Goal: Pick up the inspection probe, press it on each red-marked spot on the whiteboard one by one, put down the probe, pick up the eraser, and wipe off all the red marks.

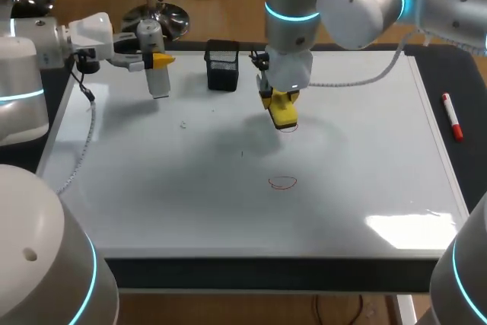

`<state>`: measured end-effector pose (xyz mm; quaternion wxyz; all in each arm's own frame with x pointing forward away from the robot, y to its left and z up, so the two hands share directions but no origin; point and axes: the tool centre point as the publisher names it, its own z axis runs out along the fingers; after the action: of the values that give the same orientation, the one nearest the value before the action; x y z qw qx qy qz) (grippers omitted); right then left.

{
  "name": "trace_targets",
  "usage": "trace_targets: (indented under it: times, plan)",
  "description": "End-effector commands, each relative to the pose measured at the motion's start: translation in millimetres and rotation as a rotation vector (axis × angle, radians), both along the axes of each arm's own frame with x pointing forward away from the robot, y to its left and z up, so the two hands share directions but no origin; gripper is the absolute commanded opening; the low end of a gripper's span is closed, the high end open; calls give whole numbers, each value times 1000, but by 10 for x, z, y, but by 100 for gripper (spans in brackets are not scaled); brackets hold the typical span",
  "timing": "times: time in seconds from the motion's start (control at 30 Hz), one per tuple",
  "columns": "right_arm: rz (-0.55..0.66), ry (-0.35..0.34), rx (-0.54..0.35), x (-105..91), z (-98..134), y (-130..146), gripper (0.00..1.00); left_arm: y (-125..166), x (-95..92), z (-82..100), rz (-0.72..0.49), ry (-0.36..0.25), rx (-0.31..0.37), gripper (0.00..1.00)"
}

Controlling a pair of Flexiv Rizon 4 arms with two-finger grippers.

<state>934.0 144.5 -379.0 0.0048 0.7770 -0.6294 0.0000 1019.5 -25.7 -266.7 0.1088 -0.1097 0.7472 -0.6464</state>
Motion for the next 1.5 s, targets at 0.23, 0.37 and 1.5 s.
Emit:
trace_targets:
  times: [0.23, 0.37, 1.5]
  plan:
    - [-28, 8, 18, -72, -184, 97, 0, -2, -2, 7, 1, -1, -1, 0]
    - [-35, 6, 7, -90, -245, 88, 0, -2, -2, 7, 1, -1, -1, 0]
    - [-78, 2, 9, -79, -549, -88, 0, -2, -2, 7, 1, -1, -1, 0]
